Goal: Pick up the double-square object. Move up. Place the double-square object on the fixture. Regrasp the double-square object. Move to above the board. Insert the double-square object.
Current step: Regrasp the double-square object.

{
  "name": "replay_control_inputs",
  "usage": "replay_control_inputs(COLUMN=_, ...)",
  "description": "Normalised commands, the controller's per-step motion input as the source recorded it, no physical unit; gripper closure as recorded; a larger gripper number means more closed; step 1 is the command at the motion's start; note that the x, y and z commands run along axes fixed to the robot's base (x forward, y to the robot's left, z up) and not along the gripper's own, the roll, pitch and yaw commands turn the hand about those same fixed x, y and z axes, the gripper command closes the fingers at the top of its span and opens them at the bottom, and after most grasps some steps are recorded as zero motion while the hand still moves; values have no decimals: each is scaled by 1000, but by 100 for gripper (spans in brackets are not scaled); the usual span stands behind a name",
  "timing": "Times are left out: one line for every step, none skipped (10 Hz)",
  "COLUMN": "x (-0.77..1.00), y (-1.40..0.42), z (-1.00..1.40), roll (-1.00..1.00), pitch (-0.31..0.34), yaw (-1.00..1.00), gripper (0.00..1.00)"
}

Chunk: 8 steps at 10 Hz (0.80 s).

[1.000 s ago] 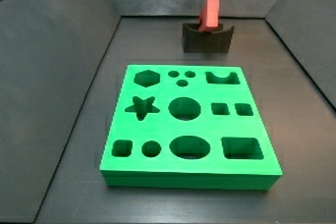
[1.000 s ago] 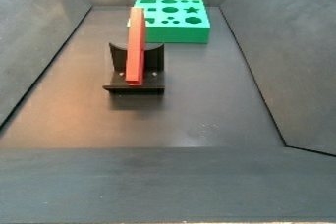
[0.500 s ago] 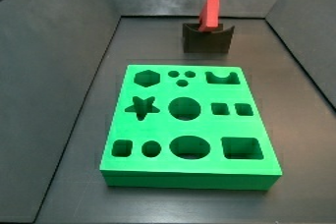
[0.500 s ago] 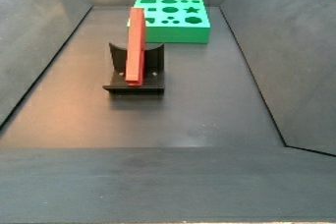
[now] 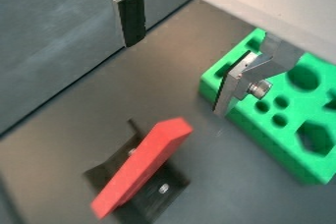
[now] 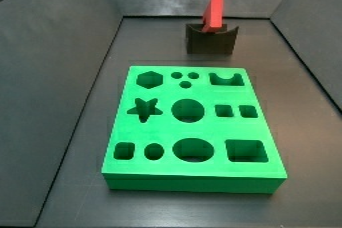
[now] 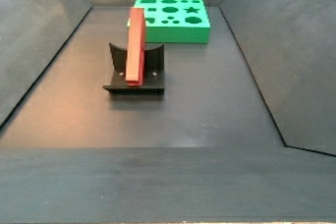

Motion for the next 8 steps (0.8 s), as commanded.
replay_control_inputs(x=16, y=-21, z=3, roll=1000, pitch=24, yaw=36, gripper=0)
replay_control_inputs(x=29, y=-25, z=-1, roll=1000, pitch=35, yaw=39, gripper=0)
replay_control_inputs(x=39, y=-26, z=-1, roll=1000, pitch=41, yaw=41, gripper=0)
replay_control_inputs(x=56, y=-27, z=-3, roll=1000, pitch=58, yaw=48, gripper=0)
replay_control_inputs(x=66, y=-32, z=-5, roll=1000, pitch=68, yaw=51, gripper=0)
replay_control_inputs(x=79, y=-36, z=-2, roll=1000, pitch=94, yaw=61, gripper=0)
replay_control_inputs(x=86, y=-40, z=1, roll=1000, pitch=117, yaw=74, gripper=0)
replay_control_inputs(x=98, y=-43, z=-4, roll=1000, pitch=152, yaw=98, gripper=0)
